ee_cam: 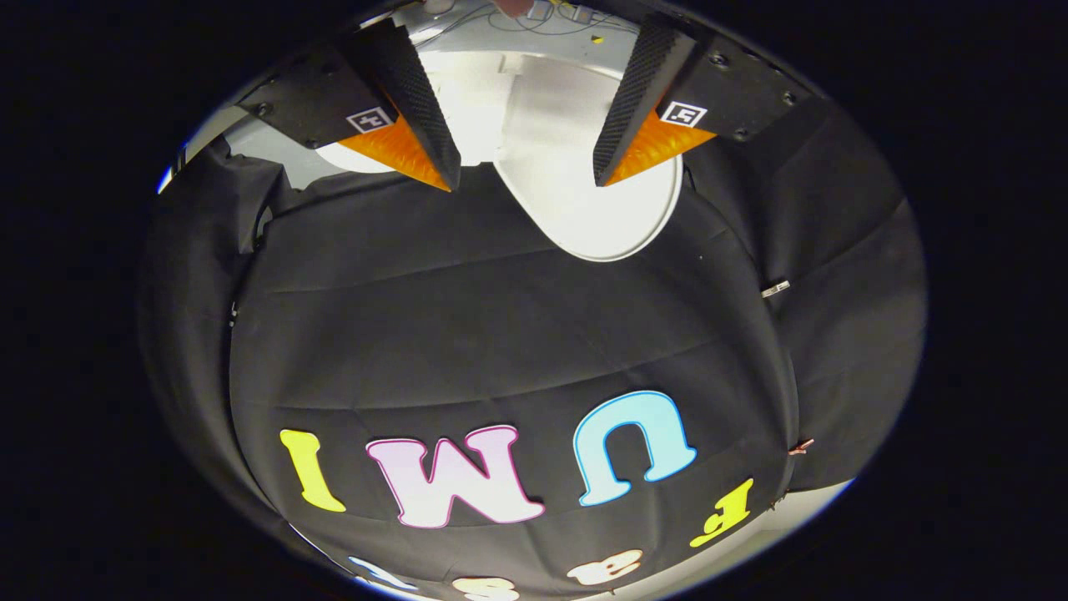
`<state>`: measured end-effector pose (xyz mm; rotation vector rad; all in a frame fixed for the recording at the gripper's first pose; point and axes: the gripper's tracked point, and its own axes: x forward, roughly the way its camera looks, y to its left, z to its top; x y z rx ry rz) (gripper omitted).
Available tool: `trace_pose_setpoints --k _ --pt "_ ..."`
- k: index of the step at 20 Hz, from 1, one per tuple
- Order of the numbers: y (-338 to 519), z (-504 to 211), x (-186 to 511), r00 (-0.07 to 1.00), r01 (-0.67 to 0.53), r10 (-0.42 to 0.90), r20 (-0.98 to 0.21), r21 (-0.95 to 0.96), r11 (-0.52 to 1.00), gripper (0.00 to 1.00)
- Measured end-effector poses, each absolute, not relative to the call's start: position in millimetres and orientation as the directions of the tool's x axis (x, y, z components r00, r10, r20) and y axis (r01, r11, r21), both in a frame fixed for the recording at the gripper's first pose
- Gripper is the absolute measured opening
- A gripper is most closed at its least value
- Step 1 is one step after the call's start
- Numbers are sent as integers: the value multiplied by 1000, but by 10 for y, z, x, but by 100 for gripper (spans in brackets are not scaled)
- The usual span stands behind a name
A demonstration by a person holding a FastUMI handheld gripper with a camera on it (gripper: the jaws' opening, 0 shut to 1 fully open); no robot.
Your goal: Open the toilet lid.
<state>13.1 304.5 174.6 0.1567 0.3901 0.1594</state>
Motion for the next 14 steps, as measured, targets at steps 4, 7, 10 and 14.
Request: trace_pose_setpoints --k 4,7,10,14 --pt "2454 1503 244 938 -118 142 -315 93 989 100" --pt "2169 1409 268 957 -151 165 -238 75 986 100" --pt "1798 1306 263 979 -141 145 -144 42 989 99" --pt "1468 1031 214 987 -141 144 -72 41 989 99"
